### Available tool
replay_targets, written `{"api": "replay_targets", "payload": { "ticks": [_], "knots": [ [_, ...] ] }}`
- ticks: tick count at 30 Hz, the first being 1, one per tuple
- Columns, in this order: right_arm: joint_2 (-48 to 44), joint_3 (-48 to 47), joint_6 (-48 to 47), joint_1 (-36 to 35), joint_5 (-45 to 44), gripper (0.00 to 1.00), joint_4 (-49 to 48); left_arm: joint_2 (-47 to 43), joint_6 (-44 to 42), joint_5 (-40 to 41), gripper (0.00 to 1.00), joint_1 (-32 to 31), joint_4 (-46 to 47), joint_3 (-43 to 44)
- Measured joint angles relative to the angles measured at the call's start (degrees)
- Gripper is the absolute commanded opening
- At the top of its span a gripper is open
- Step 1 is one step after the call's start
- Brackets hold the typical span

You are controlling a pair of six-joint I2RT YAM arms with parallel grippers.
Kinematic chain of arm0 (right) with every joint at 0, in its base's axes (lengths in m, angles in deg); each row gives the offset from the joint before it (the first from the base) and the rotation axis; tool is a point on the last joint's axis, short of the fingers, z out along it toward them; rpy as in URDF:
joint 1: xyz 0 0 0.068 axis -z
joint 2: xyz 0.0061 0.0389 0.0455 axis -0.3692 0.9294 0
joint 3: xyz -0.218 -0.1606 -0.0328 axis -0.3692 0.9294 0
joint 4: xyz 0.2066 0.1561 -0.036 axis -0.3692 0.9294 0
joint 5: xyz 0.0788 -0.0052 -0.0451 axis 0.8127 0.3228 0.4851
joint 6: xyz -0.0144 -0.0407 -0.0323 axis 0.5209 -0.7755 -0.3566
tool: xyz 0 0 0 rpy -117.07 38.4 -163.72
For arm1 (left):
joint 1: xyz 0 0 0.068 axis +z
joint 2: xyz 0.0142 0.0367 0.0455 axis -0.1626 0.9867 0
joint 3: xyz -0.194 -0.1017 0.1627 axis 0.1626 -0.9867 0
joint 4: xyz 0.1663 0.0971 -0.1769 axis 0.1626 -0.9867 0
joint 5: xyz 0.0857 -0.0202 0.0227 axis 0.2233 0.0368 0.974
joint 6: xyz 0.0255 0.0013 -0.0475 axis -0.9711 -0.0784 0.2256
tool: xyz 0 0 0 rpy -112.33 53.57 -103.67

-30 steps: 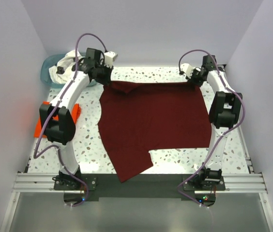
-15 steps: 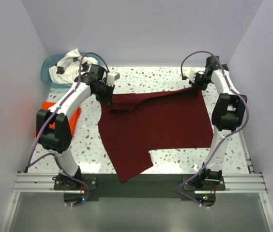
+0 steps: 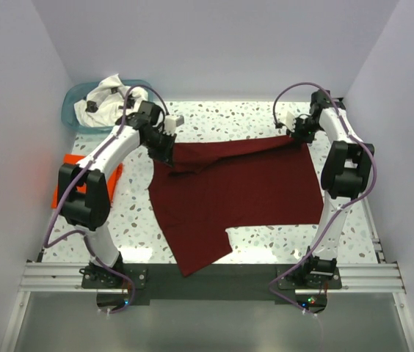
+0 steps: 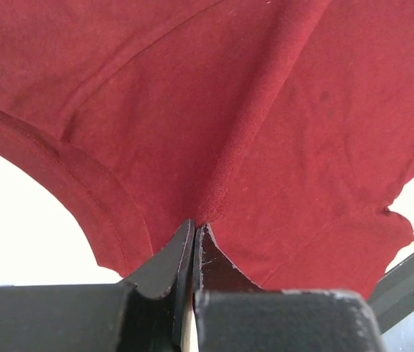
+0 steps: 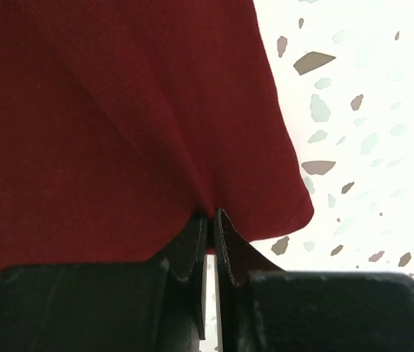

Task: Fold and stack the t-shirts
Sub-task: Fold the tshirt

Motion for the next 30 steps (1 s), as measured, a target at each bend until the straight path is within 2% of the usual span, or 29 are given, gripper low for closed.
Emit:
{"api": "replay_targets", "payload": {
  "ticks": [11,19,20,21,22,23,25,27,30],
  "knots": [
    [0.00,-0.22,-2.40,0.00,-1.38,0.00,1.29,-0.04,-0.57,-1.11,0.00,-2.69,-0.85,1.60],
    [0.00,1.42,-3.10,0.00,-2.21,0.00,1.55,-0.35,-0.55,-1.68,0.00,-4.68,-0.92,-0.39],
    [0.00,1.64,-3.26,0.00,-2.40,0.00,1.49,-0.28,-0.55,-1.68,0.07,-4.70,-1.05,-0.70],
    [0.00,1.79,-3.41,0.00,-2.56,0.05,1.53,-0.26,-0.61,-1.68,0.15,-4.68,-1.07,-1.01],
    [0.00,2.05,-3.54,0.00,-2.62,0.14,1.51,-0.24,-0.57,-1.77,0.20,-4.68,-1.09,-1.29],
    [0.00,2.38,-3.69,0.00,-2.67,0.17,1.53,-0.20,-0.68,-1.92,0.29,-4.68,-1.09,-1.60],
    [0.00,2.95,-4.09,0.00,-2.86,0.33,1.88,-0.20,-1.07,-2.40,0.40,-4.66,-1.09,-2.36],
    [0.00,3.02,-5.16,0.02,-3.50,0.42,3.34,-0.22,-2.10,-3.19,0.47,-4.63,-1.18,-3.04],
    [-0.04,2.99,-5.84,0.11,-4.50,0.50,5.44,-0.66,-3.41,-5.20,0.51,-3.72,-1.29,-3.10]
  ]
}}
